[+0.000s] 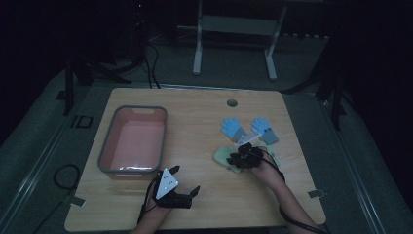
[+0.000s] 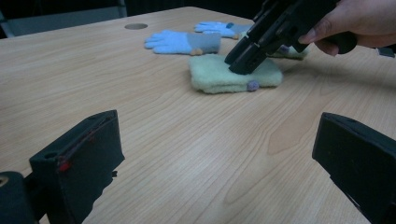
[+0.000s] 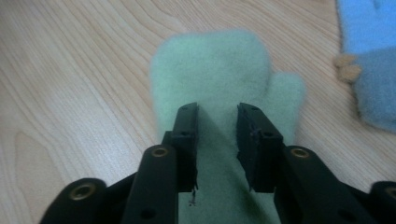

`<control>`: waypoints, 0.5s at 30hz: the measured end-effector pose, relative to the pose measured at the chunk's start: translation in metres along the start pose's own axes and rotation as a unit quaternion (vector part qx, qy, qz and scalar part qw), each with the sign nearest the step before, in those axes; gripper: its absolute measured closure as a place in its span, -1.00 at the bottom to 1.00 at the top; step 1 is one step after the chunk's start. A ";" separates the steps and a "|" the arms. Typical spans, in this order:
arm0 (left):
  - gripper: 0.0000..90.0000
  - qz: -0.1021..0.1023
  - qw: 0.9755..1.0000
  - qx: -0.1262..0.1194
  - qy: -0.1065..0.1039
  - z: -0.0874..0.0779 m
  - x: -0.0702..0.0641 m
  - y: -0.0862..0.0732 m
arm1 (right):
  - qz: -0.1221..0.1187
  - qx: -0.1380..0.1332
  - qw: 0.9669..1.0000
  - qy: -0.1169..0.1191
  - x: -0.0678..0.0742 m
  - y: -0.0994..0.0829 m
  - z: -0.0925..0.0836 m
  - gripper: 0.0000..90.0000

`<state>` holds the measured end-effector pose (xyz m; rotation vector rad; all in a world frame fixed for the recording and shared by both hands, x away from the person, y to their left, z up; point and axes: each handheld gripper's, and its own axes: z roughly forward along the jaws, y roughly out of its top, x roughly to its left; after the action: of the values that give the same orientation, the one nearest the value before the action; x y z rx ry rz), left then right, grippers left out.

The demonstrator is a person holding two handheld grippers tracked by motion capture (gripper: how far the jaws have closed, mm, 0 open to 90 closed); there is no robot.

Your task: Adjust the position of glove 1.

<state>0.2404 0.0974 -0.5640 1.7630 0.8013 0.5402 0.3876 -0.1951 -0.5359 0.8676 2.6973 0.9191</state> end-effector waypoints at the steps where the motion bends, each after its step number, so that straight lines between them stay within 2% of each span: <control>1: -0.96 0.000 1.000 0.000 0.000 0.000 0.000 0.000 | -0.004 0.000 1.000 -0.006 0.002 -0.001 0.001 0.62; 5: -0.96 0.002 1.000 0.001 0.001 0.000 0.000 0.000 | 0.004 -0.007 1.000 -0.021 0.006 -0.002 0.002 0.84; 10: -0.96 0.001 1.000 0.001 0.001 0.000 0.000 0.000 | 0.049 -0.017 0.997 -0.052 0.015 -0.002 -0.001 0.94; 11: -0.96 0.000 1.000 0.001 0.001 0.000 0.000 0.000 | 0.056 -0.024 0.996 -0.061 0.017 -0.001 -0.005 0.94; 13: -0.96 -0.002 1.000 0.002 -0.001 0.001 0.000 0.000 | 0.088 -0.045 0.992 -0.074 0.022 0.001 -0.016 0.94; 14: -0.96 -0.002 1.000 0.002 -0.001 0.001 0.000 0.000 | 0.088 -0.045 0.992 -0.074 0.022 0.001 -0.016 0.94; 15: -0.96 0.000 1.000 0.003 -0.001 0.001 0.000 0.000 | 0.108 -0.059 0.989 -0.087 0.025 0.003 -0.025 0.94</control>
<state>0.2413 0.0967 -0.5639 1.7679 0.8022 0.5359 0.3601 -0.1920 -0.5134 1.1720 2.4107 0.9842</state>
